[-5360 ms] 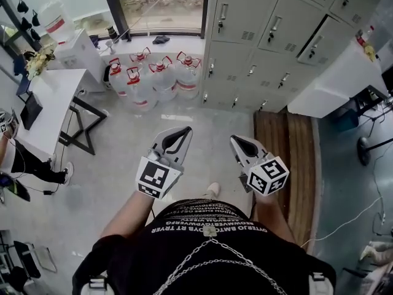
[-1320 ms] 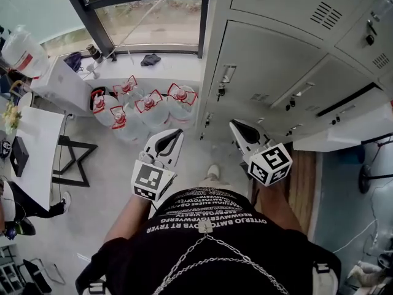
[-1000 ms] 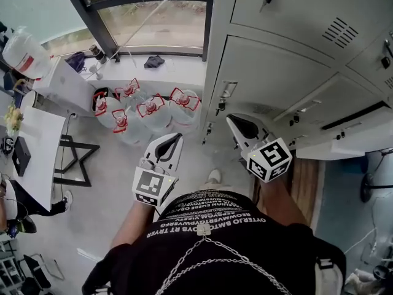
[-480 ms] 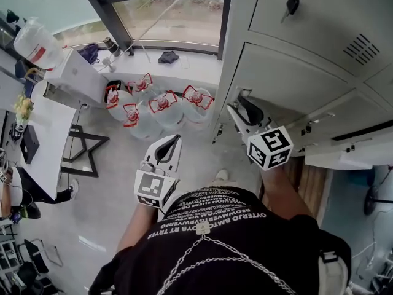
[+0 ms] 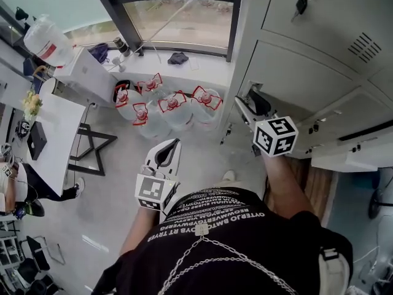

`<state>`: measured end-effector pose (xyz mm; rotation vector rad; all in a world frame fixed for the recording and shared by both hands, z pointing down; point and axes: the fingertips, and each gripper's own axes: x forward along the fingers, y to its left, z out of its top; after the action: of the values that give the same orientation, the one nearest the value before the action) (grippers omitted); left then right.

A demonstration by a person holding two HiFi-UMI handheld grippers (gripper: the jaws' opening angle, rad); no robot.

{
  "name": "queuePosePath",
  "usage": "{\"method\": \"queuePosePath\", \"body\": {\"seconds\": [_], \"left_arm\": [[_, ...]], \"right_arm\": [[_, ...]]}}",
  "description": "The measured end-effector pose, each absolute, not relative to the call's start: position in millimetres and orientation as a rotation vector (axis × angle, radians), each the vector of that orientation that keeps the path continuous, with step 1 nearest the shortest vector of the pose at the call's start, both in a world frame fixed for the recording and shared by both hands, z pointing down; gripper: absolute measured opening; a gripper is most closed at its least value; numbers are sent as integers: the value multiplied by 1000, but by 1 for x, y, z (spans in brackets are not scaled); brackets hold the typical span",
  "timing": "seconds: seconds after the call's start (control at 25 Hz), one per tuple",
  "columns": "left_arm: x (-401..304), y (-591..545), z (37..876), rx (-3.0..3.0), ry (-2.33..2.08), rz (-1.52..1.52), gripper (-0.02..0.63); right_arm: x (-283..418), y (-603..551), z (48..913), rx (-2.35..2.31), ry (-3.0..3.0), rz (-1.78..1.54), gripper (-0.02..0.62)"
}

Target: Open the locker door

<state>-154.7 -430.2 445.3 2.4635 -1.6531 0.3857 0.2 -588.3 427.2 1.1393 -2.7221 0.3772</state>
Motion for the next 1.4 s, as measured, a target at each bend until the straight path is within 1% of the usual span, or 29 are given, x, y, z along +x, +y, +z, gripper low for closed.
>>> {"method": "queuePosePath", "body": {"seconds": [0.4,0.96,1.0,1.04,1.32,1.4], "left_arm": [[-169,-387,452,2501,-1589,387,3],[-153,-332,443,2685,-1368,397,3],[-154,-327,443,2691,-1358,398,3],[-155,-323,443,2697,-1348,400,3],[-161,-287,450,2738,-1273,404,3],[-166,-276,454,2741,-1261,407,3]], "right_arm": [[4,-536,428,1270,-2661,335,183],[46,-451,428,1506,-2517,321,164],[50,-449,428,1531,-2493,312,158],[54,-447,428,1553,-2469,304,122],[78,-415,428,1668,-2387,280,114],[85,-404,429,1698,-2363,271,94]]}}
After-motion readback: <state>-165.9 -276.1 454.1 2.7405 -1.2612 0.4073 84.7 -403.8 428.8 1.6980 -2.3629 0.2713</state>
